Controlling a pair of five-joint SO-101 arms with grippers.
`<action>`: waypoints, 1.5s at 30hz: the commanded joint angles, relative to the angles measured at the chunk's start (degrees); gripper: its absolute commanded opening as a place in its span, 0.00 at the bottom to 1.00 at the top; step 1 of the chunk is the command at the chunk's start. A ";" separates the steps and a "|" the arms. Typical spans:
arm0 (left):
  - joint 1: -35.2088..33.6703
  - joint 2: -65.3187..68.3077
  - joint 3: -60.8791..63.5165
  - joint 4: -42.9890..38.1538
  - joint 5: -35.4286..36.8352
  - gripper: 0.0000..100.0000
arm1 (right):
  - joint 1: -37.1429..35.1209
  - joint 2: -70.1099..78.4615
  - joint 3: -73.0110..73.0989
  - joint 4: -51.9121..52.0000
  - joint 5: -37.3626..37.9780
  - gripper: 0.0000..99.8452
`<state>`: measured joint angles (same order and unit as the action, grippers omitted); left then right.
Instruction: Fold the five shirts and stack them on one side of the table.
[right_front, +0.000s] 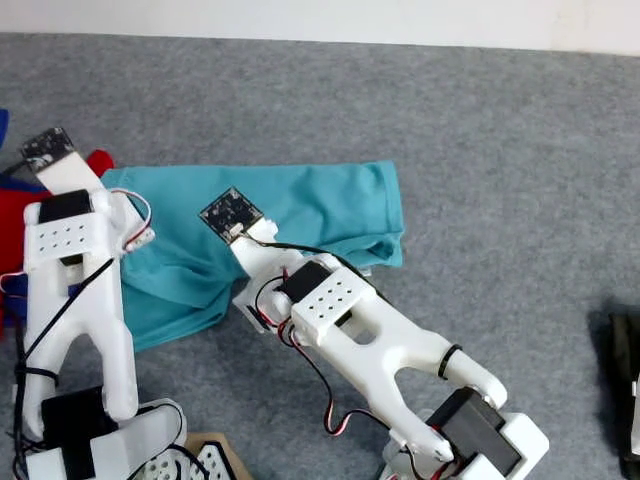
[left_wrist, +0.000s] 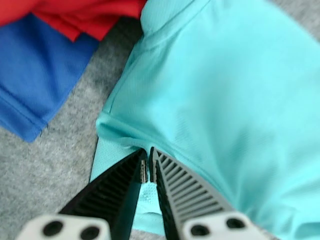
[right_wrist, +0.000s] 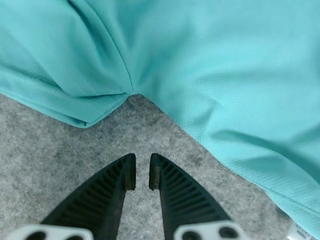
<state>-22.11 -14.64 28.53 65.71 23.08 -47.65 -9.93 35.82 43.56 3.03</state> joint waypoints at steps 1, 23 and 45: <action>1.01 2.42 -6.90 -0.26 2.11 0.01 | 0.66 -0.75 -0.48 0.13 -0.18 0.06; 0.75 30.64 -34.33 9.58 10.90 0.01 | -4.70 -0.13 0.22 -12.53 -2.29 0.06; 0.57 30.81 -34.07 9.49 11.52 0.01 | -11.65 17.19 -10.68 -21.23 -0.97 0.18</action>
<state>-22.11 16.57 -3.38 74.86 34.15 -58.99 6.77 29.58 23.43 1.19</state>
